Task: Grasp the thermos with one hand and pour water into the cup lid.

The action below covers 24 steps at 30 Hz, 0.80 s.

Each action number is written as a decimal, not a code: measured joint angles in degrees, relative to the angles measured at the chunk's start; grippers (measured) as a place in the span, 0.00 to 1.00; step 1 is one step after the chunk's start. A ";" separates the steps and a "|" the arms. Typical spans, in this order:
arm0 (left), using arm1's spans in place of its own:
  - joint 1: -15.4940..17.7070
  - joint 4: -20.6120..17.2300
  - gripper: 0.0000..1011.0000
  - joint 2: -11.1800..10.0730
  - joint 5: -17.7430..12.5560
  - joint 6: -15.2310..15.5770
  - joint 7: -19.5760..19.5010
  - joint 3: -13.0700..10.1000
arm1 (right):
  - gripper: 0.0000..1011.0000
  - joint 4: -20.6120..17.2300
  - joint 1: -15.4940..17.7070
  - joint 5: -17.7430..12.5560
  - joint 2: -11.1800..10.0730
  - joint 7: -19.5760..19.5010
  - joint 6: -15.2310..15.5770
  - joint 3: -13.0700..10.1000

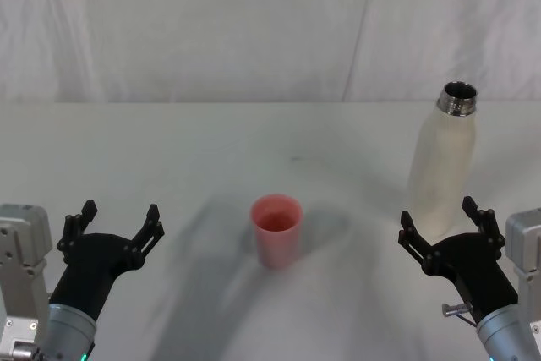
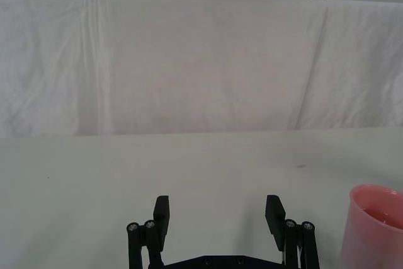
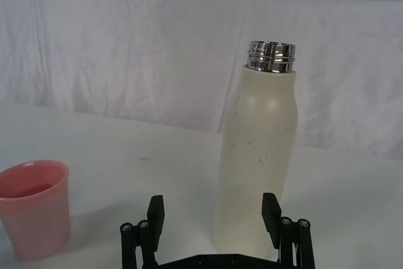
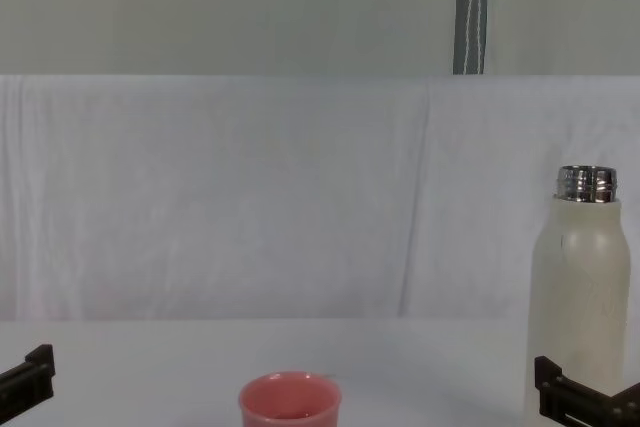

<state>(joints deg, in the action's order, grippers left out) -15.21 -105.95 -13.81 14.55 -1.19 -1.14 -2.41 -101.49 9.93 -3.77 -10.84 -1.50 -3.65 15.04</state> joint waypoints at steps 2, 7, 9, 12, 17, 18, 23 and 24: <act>0.00 0.00 0.99 0.00 0.00 0.00 0.00 0.00 | 0.99 0.00 0.00 0.00 0.00 0.01 0.00 0.00; 0.00 0.00 0.99 0.00 0.00 0.00 0.00 0.00 | 0.99 0.00 0.00 0.00 0.00 0.00 0.00 0.00; 0.00 0.00 0.99 0.00 0.00 0.00 0.00 0.00 | 0.99 0.00 0.00 0.00 0.00 0.00 0.00 0.00; 0.00 0.00 0.99 0.00 0.00 0.00 0.00 0.00 | 0.99 0.00 0.00 0.00 0.00 0.00 0.00 0.00; 0.00 0.00 0.99 0.00 0.00 0.00 0.00 0.00 | 0.99 0.00 0.00 0.00 0.00 0.00 0.00 0.00; 0.00 0.00 0.99 0.00 0.00 0.00 0.00 0.00 | 0.99 0.00 0.00 0.00 0.00 0.00 0.00 0.00; 0.00 0.00 0.99 0.00 0.00 0.00 0.00 0.00 | 0.99 0.00 0.00 0.00 0.00 0.00 0.00 0.00; 0.00 0.00 0.99 0.00 0.00 0.00 0.00 0.00 | 0.99 0.00 0.00 0.00 0.00 0.00 0.00 0.00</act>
<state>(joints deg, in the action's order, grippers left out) -15.21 -105.95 -13.81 14.54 -1.19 -1.14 -2.41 -101.49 9.93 -3.78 -10.84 -1.50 -3.65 15.04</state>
